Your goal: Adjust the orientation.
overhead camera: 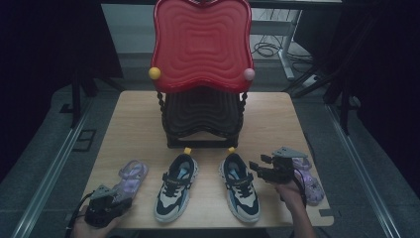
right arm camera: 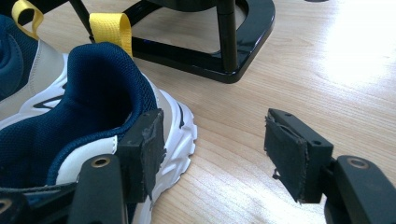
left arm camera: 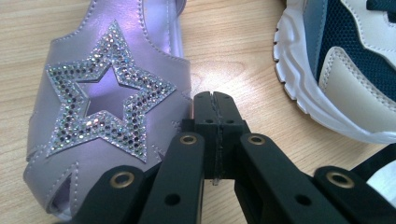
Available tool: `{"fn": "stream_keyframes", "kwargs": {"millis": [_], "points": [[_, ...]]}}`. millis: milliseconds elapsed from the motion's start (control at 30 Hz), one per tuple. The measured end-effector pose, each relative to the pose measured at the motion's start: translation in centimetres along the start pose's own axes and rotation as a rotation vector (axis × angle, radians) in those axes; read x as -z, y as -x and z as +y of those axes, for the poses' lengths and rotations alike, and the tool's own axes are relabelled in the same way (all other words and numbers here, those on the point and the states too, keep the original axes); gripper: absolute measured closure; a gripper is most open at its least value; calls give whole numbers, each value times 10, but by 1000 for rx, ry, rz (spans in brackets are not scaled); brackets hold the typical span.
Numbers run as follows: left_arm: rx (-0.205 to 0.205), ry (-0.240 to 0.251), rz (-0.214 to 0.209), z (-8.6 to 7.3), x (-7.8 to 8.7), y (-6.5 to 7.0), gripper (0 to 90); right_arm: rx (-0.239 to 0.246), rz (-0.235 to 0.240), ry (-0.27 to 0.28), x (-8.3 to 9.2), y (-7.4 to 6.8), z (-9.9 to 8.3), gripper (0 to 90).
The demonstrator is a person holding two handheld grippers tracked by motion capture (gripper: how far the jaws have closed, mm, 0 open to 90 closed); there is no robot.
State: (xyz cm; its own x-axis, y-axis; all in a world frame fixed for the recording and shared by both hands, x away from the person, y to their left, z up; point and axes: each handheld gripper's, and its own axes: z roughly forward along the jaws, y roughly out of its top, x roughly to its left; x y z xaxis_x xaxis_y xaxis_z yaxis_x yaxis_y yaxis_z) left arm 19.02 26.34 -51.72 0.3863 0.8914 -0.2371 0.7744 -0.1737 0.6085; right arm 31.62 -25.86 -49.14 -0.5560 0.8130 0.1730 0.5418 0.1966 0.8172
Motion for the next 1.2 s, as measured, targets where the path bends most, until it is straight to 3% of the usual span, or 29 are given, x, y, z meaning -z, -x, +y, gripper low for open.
{"fn": "stream_keyframes", "kwargs": {"millis": [667,967,1200], "points": [[14,-25,38,-10,10,-11,900,-49,2,3,2,6,-3,385],[40,-21,88,-12,18,-25,900,-45,-5,2,3,5,-3,385],[53,-18,99,-8,19,-36,900,-39,-5,-3,2,4,-4,386]]}}
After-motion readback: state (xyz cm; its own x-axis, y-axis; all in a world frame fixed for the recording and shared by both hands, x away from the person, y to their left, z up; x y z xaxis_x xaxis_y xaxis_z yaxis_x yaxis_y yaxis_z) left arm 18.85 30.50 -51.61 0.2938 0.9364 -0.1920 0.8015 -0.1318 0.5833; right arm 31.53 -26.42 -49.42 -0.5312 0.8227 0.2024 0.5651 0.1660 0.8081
